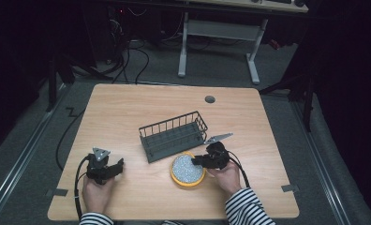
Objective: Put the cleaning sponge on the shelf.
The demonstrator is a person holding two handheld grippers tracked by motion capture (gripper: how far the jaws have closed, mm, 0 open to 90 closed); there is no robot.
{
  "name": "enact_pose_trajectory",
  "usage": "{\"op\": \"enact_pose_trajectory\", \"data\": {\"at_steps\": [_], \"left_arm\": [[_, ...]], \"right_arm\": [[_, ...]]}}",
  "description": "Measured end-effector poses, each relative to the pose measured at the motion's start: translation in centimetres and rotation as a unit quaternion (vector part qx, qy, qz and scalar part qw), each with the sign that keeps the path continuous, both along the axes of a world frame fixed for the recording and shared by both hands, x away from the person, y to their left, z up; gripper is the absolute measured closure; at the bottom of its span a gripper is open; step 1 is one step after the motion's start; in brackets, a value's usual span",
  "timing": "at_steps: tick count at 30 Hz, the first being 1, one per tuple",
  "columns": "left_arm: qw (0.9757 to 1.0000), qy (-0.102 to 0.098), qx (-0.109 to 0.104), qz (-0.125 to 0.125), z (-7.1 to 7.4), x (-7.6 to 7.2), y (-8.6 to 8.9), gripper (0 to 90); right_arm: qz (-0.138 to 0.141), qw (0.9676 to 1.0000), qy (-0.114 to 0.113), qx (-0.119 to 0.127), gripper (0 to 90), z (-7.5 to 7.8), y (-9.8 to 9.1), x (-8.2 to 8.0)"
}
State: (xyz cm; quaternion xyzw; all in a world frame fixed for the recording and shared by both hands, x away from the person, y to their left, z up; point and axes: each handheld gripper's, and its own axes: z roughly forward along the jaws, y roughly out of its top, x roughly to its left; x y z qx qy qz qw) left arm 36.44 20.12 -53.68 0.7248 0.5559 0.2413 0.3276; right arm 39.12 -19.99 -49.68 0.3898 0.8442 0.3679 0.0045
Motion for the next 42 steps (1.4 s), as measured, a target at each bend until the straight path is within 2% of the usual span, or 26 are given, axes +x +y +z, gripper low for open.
{"op": "enact_pose_trajectory", "data": {"at_steps": [17, 18, 20, 37, 38, 40, 42], "left_arm": [[1.0000, 0.000, 0.000, 0.000, 0.0, 0.0, 0.0, 30.4], [1.0000, 0.000, 0.000, 0.000, 0.0, 0.0, 0.0, 30.5], [1.0000, 0.000, 0.000, 0.000, 0.0, 0.0, 0.0, 30.5], [1.0000, 0.000, 0.000, 0.000, 0.0, 0.0, 0.0, 30.5], [1.0000, 0.000, 0.000, 0.000, 0.0, 0.0, 0.0, 30.5], [1.0000, 0.000, 0.000, 0.000, 0.0, 0.0, 0.0, 30.5], [1.0000, 0.000, 0.001, 0.000, 0.0, 0.0, 0.0, 30.5]], "right_arm": [[0.006, 0.9993, -0.035, 0.013, 79.9, 3.0, -1.5, -1.1], [0.007, 0.9991, -0.039, 0.016, 79.8, 3.8, -1.8, -1.3], [0.005, 0.9989, -0.042, 0.019, 79.8, 4.3, -2.0, -1.3], [0.000, 0.9962, -0.077, 0.042, 79.8, 8.2, -3.2, -0.4], [-0.004, 0.9957, -0.081, 0.045, 79.8, 8.9, -3.3, -0.2], [-0.004, 0.9954, -0.084, 0.045, 79.9, 9.2, -3.3, 0.0], [-0.008, 0.9945, -0.093, 0.048, 79.8, 10.1, -3.3, 0.6]]}}
